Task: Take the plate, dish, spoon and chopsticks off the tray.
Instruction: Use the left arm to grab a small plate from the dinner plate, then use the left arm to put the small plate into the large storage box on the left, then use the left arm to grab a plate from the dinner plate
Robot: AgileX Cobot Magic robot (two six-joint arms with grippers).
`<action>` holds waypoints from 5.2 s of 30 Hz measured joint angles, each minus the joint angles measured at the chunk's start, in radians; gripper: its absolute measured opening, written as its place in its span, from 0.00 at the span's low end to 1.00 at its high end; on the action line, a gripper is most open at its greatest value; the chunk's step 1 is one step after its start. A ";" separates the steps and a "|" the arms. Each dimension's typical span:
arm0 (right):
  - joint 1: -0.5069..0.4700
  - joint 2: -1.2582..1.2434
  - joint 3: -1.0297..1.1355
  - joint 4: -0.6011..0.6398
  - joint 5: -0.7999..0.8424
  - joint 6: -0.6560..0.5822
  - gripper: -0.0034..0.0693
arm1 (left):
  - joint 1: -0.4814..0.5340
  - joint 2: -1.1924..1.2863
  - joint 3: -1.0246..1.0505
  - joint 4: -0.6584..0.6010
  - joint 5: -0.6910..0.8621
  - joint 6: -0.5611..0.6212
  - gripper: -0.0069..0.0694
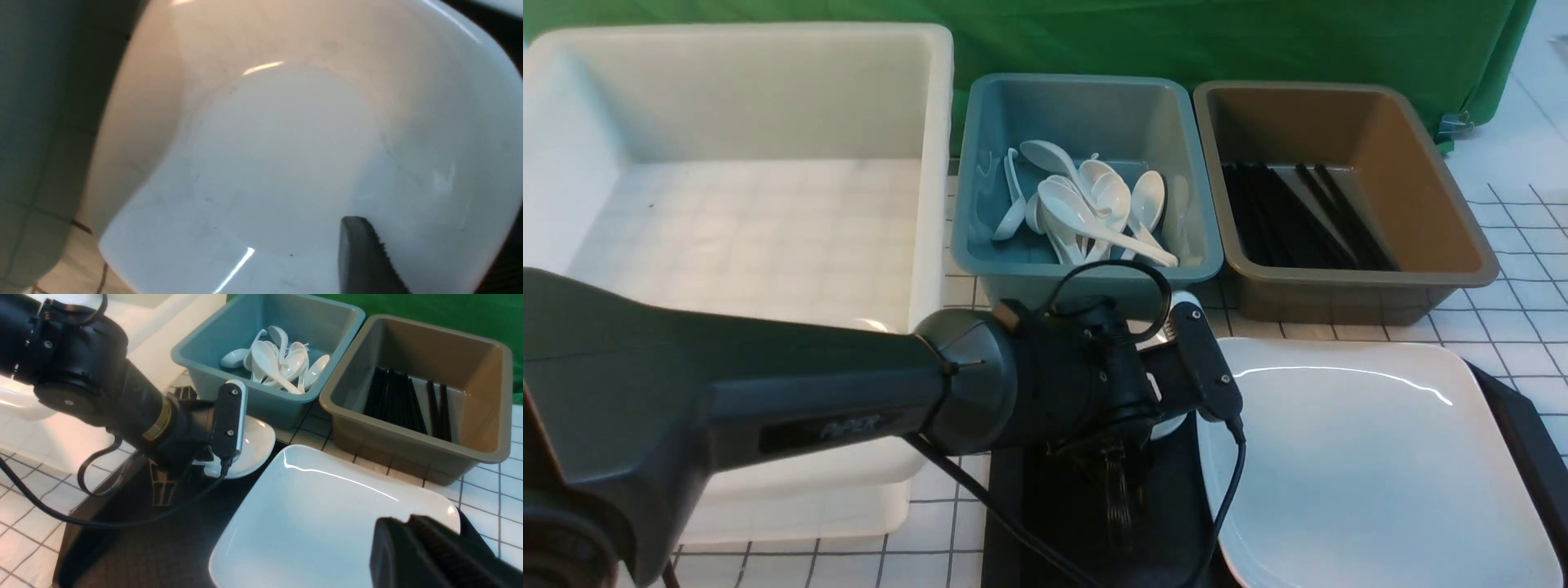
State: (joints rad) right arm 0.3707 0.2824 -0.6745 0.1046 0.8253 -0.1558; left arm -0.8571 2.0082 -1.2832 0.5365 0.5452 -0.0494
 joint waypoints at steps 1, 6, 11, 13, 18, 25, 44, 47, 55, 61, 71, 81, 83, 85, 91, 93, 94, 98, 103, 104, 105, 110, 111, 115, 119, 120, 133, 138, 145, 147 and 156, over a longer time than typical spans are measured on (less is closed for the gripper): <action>0.000 0.000 0.000 0.000 0.000 0.000 0.13 | 0.000 0.000 0.000 -0.001 -0.002 0.000 0.32; 0.000 0.000 0.000 0.000 0.000 0.000 0.14 | -0.003 -0.015 -0.009 -0.032 -0.017 0.016 0.16; 0.000 0.000 0.000 0.000 0.000 0.000 0.14 | -0.002 -0.076 -0.010 -0.197 0.024 0.075 0.13; 0.000 0.000 0.000 0.000 0.000 0.000 0.14 | -0.002 -0.115 -0.008 -0.277 0.047 0.088 0.11; 0.000 0.000 0.000 0.000 0.000 0.000 0.14 | -0.002 -0.275 -0.007 -0.368 0.076 0.100 0.10; 0.000 0.000 0.000 0.000 0.000 0.000 0.14 | 0.005 -0.523 -0.007 -0.368 0.078 0.060 0.10; 0.000 0.000 0.000 0.000 0.000 0.025 0.15 | 0.534 -0.619 -0.008 -0.416 0.482 -0.170 0.10; 0.000 0.000 0.000 0.000 0.000 0.033 0.15 | 0.549 -0.529 -0.008 -0.437 0.481 -0.169 0.10; 0.000 0.000 0.000 0.000 0.000 0.047 0.15 | 0.549 -0.375 -0.008 -0.456 0.406 -0.170 0.10; 0.000 0.000 0.000 0.000 0.000 0.048 0.15 | 0.549 -0.322 -0.008 -0.435 0.376 -0.170 0.10; 0.000 0.000 0.000 0.000 0.000 0.048 0.15 | 0.549 -0.294 -0.008 -0.432 0.308 -0.170 0.17; 0.000 0.000 0.000 0.000 0.000 0.048 0.15 | 0.549 -0.293 -0.008 -0.474 0.296 -0.170 0.54; 0.000 0.000 0.000 0.000 0.000 0.048 0.16 | 0.549 -0.294 -0.012 -0.483 0.307 -0.167 0.60; 0.000 0.000 0.000 0.000 0.000 0.048 0.16 | 0.549 -0.304 -0.036 -0.500 0.349 -0.159 0.63; 0.000 0.000 0.000 0.000 0.000 0.049 0.16 | 0.549 -0.361 -0.160 -0.668 0.465 -0.078 0.52; 0.000 0.000 0.000 0.000 0.000 0.049 0.16 | 0.542 -0.380 -0.195 -0.795 0.478 -0.033 0.40; 0.000 0.000 0.000 0.000 0.000 0.049 0.15 | 0.534 -0.385 -0.203 -0.845 0.480 -0.013 0.33; 0.000 0.000 0.000 0.000 0.000 0.051 0.07 | 0.428 -0.382 -0.211 -0.987 0.480 0.057 0.12; 0.000 0.000 0.000 0.000 0.009 0.052 0.05 | 0.261 -0.305 -0.211 -1.024 0.468 0.038 0.09; 0.000 0.000 0.000 0.000 0.015 0.052 0.05 | 0.242 -0.286 -0.211 -1.025 0.461 0.029 0.09; 0.000 0.000 0.000 0.000 0.023 0.052 0.05 | 0.212 -0.263 -0.211 -1.025 0.449 0.018 0.10; 0.000 0.000 0.000 0.000 0.054 0.052 0.05 | 0.102 -0.143 -0.211 -1.024 0.395 -0.035 0.20; 0.000 0.000 0.000 0.000 0.056 0.052 0.05 | 0.089 -0.122 -0.211 -1.019 0.381 -0.049 0.24; 0.000 0.000 0.000 0.000 0.067 0.052 0.05 | 0.065 -0.060 -0.211 -0.956 0.348 -0.115 0.39; 0.000 0.000 0.000 0.000 0.072 0.052 0.06 | 0.066 -0.031 -0.198 -0.924 0.327 -0.180 0.55; 0.000 0.000 0.000 0.000 0.072 0.052 0.06 | 0.066 -0.028 -0.192 -0.928 0.317 -0.190 0.58; 0.000 0.000 0.000 0.000 0.074 0.052 0.06 | 0.066 0.000 -0.071 -1.036 0.156 -0.197 0.68; 0.000 0.000 0.000 0.000 0.068 0.052 0.07 | 0.066 0.003 -0.047 -1.100 0.083 -0.197 0.64; 0.000 0.000 0.000 0.000 0.067 0.052 0.07 | 0.066 0.011 -0.047 -1.158 0.046 -0.196 0.60; 0.000 0.000 0.000 0.000 0.067 0.052 0.07 | 0.066 0.024 -0.047 -1.180 0.041 -0.190 0.59; 0.000 0.000 0.000 0.000 0.067 0.052 0.07 | 0.066 0.050 -0.047 -1.255 0.013 -0.160 0.59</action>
State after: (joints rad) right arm 0.3707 0.2824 -0.6745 0.1046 0.8928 -0.1040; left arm -0.7916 2.0584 -1.3303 -0.7190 0.5580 -0.2098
